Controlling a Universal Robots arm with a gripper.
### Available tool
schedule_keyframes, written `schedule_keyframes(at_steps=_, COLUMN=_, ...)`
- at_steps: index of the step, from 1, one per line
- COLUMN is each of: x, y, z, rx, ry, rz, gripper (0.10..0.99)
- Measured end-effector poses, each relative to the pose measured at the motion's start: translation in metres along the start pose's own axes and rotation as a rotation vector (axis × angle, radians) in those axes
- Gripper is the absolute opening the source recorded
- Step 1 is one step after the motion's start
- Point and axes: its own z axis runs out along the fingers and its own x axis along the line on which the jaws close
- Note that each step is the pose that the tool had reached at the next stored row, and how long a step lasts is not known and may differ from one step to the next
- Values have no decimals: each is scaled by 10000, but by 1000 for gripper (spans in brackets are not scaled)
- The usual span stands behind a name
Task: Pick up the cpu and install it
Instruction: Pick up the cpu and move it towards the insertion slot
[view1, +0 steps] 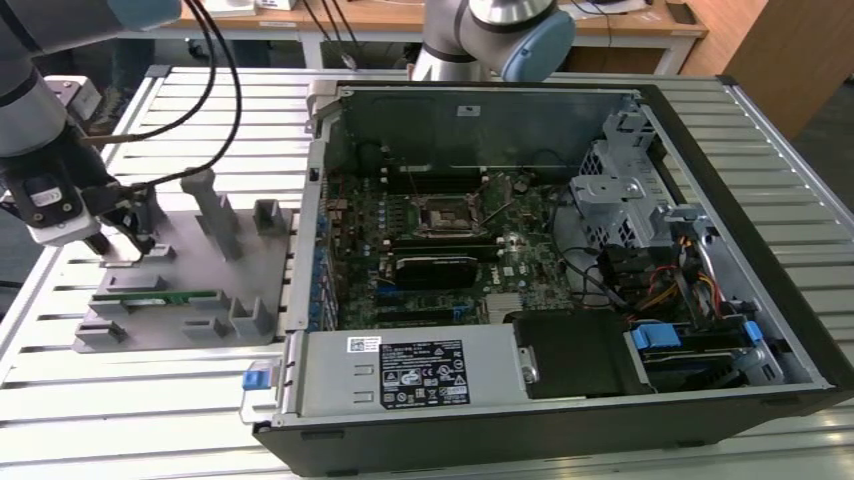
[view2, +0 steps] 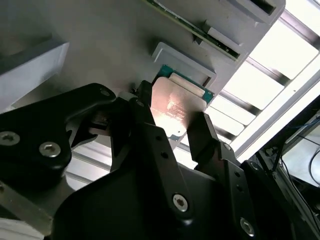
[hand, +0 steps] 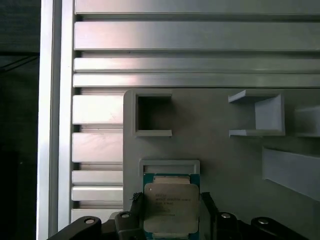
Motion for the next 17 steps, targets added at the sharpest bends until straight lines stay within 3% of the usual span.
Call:
schedule_keyframes(at_steps=10, x=0, y=17, z=-375, rx=-40, ry=2, rz=0, gripper=529)
schedule_keyframes(at_steps=17, x=0, y=25, z=-571, rx=-58, ry=6, rz=0, gripper=529)
